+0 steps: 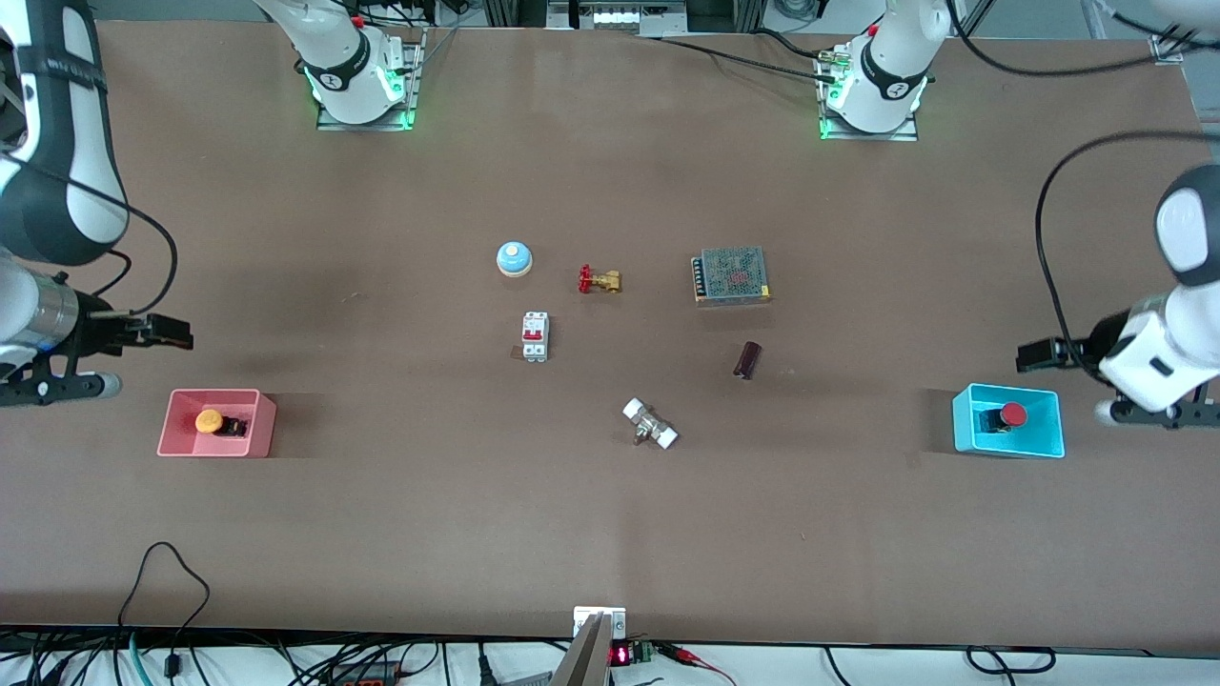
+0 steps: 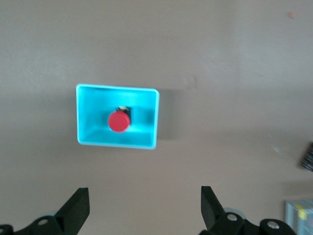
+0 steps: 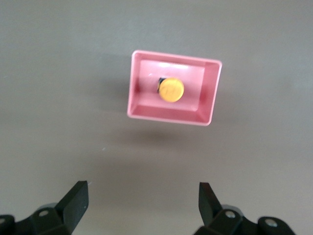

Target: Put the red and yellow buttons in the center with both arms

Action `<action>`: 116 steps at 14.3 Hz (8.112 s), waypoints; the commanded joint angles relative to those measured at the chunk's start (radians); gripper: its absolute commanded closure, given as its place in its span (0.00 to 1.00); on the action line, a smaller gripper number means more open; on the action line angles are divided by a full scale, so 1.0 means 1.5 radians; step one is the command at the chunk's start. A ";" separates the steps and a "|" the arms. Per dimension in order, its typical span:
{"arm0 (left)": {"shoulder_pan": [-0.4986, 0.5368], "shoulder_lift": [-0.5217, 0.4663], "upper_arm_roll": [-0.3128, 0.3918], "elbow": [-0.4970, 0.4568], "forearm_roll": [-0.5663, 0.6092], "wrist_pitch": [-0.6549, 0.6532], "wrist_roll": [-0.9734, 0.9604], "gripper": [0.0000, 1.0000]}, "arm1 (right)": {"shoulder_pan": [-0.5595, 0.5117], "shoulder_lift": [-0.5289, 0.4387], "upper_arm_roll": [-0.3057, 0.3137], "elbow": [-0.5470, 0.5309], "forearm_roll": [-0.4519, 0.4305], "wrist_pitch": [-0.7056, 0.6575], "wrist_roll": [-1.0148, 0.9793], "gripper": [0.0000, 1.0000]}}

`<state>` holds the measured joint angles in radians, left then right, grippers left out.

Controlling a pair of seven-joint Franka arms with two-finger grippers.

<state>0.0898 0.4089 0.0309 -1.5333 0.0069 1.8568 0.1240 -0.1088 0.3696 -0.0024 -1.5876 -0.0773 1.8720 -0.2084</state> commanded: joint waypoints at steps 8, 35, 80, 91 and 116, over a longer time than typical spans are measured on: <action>0.053 0.122 0.000 -0.081 0.013 0.282 0.123 0.00 | -0.022 0.103 0.003 0.000 -0.001 0.160 -0.018 0.00; 0.053 0.161 0.000 -0.124 0.005 0.383 0.120 0.70 | -0.024 0.214 -0.009 -0.003 0.010 0.307 0.007 0.00; -0.078 -0.069 -0.141 -0.384 0.051 0.315 -0.316 0.00 | 0.211 0.111 0.070 -0.129 0.013 0.274 0.266 0.59; -0.002 -0.070 -0.136 0.027 0.050 -0.147 -0.081 0.00 | 0.215 0.147 0.070 -0.129 0.007 0.297 0.267 0.41; -0.098 -0.252 -0.011 -0.045 0.028 -0.179 -0.006 0.00 | 0.033 -0.194 0.054 -0.034 0.012 -0.114 0.138 0.00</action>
<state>-0.0490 0.0540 0.0032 -1.5854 0.0624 1.5969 0.1043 -0.0481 0.1020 0.0876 -1.6291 -0.0550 1.7319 0.0033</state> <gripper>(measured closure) 0.000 0.000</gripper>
